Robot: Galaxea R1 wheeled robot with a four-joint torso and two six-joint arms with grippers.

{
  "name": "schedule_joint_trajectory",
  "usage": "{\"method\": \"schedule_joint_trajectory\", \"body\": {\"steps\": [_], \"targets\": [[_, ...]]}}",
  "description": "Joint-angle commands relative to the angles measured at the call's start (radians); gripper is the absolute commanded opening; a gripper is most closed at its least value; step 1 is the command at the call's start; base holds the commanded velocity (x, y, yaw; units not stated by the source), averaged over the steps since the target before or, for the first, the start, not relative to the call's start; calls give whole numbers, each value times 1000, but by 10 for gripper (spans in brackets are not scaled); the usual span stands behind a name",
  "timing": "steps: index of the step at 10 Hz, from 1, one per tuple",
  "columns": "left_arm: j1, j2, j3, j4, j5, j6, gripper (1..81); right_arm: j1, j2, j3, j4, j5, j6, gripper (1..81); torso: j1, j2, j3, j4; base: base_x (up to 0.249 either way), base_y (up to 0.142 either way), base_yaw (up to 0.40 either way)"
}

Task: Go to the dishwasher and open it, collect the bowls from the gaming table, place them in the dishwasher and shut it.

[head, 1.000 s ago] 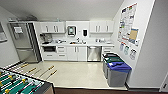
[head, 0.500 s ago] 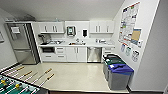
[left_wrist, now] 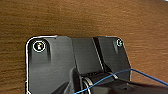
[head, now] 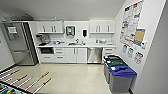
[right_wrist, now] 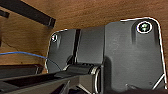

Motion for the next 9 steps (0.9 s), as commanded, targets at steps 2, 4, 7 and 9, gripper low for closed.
{"method": "schedule_joint_trajectory", "body": {"steps": [2,4,7,9], "targets": [[-58,-15,11,11,45,5,811,54,-10,10,7,-39,-3,811,0,0,0,0,179,0,0],[-58,-15,10,11,43,5,811,55,-10,8,7,-38,-3,811,0,0,0,0,179,0,0],[-60,-15,10,11,45,5,811,55,-10,8,7,-39,-3,811,0,0,0,0,179,0,0],[-58,-16,7,11,46,5,811,55,-10,5,6,-39,-3,811,0,0,0,0,179,0,0]]}}
